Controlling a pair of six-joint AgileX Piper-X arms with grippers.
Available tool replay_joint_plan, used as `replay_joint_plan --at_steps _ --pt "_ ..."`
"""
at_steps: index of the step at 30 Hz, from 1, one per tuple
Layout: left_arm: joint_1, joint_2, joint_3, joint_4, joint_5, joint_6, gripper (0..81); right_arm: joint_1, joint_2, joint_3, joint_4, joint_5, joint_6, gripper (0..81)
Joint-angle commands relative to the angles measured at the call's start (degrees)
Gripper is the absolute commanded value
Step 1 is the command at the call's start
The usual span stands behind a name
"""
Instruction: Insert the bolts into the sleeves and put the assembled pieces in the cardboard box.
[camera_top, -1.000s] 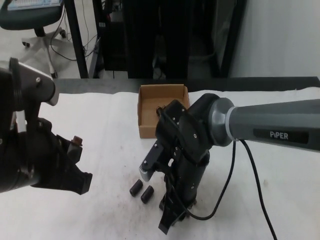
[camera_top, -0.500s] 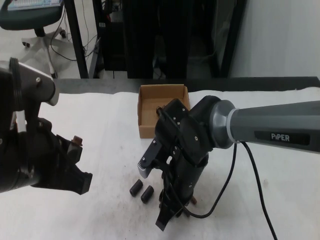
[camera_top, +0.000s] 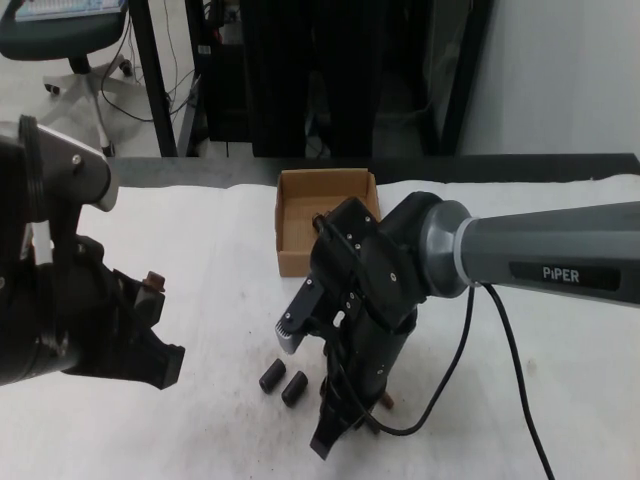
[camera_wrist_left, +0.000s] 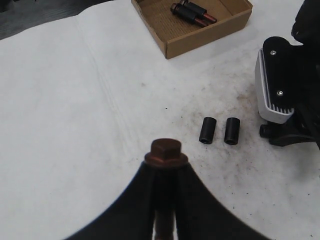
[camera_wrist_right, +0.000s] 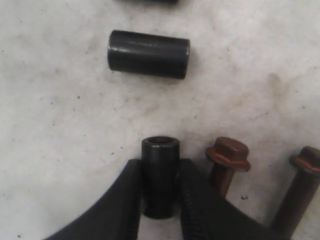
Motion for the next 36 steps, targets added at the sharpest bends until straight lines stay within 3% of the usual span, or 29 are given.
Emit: replay_joint_plan --at_steps 1,6,11,14,20,30,36 --pt "0.1 -1.3 -0.1 -2.9 0.4 -0.7 0.4 -0.2 -2.3 -1.2 0.6 -2.6 8.0 0.6" --pt "0.1 -4.5 0.1 -24.0 12.9 -6.3 0.4 -1.9 -11.4 -1.6 -6.8 -14.7 15.8 0.6" --pt "0.1 -3.3 0.9 -49.7 24.1 -15.1 0.4 -4.3 -21.1 -1.6 -17.6 -22.8 16.3 0.6" --pt "0.1 -0.5 0.9 -59.2 29.7 -23.5 0.4 -6.1 -25.0 -1.6 -21.8 -32.0 16.3 0.6" --pt "0.4 5.6 0.7 -75.9 34.6 -34.5 0.4 -8.5 -29.3 -0.5 -22.8 -41.5 15.2 0.6" --pt "3.8 7.9 0.6 -78.5 38.7 -37.7 0.4 -8.6 -34.5 2.0 -27.1 -45.2 14.1 0.6" --pt "3.9 7.9 0.5 -78.5 39.9 -37.7 0.4 -8.2 -35.9 2.0 -33.1 -50.1 13.2 0.6"
